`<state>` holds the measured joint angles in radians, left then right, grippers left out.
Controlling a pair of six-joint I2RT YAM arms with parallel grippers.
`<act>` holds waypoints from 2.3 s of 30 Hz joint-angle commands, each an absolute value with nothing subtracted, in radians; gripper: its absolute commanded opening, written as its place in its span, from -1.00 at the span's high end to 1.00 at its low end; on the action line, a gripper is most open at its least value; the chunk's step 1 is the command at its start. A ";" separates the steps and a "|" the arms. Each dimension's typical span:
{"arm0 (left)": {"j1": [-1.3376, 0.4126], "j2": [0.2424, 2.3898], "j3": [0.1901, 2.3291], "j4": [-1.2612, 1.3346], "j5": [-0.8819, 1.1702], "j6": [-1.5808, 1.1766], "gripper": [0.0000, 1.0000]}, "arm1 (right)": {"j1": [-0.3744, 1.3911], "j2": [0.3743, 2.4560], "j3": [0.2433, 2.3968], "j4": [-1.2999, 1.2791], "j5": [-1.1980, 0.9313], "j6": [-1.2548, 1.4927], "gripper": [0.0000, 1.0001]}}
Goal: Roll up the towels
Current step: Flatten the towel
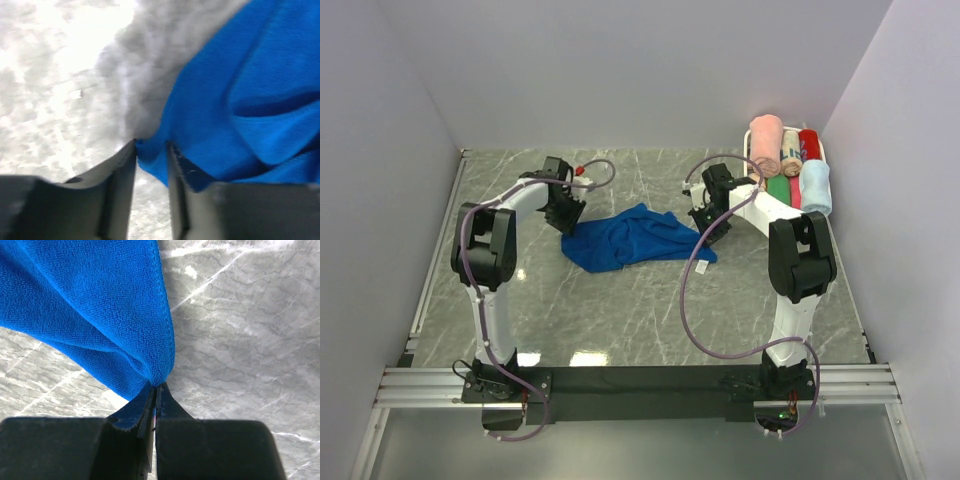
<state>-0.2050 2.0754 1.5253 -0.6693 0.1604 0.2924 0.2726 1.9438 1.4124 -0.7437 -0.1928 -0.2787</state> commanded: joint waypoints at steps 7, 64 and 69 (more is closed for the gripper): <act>-0.258 2.048 1.472 -0.689 0.232 0.212 0.99 | 0.250 1.870 1.391 -0.747 -0.189 -0.287 1.00; 0.210 1.683 1.319 -0.943 0.367 0.348 0.99 | 0.258 1.897 1.597 -0.825 -0.152 -0.273 0.12; 0.212 1.692 1.325 -0.928 0.357 0.328 0.99 | 0.262 1.980 1.614 -0.848 -0.178 -0.293 -0.17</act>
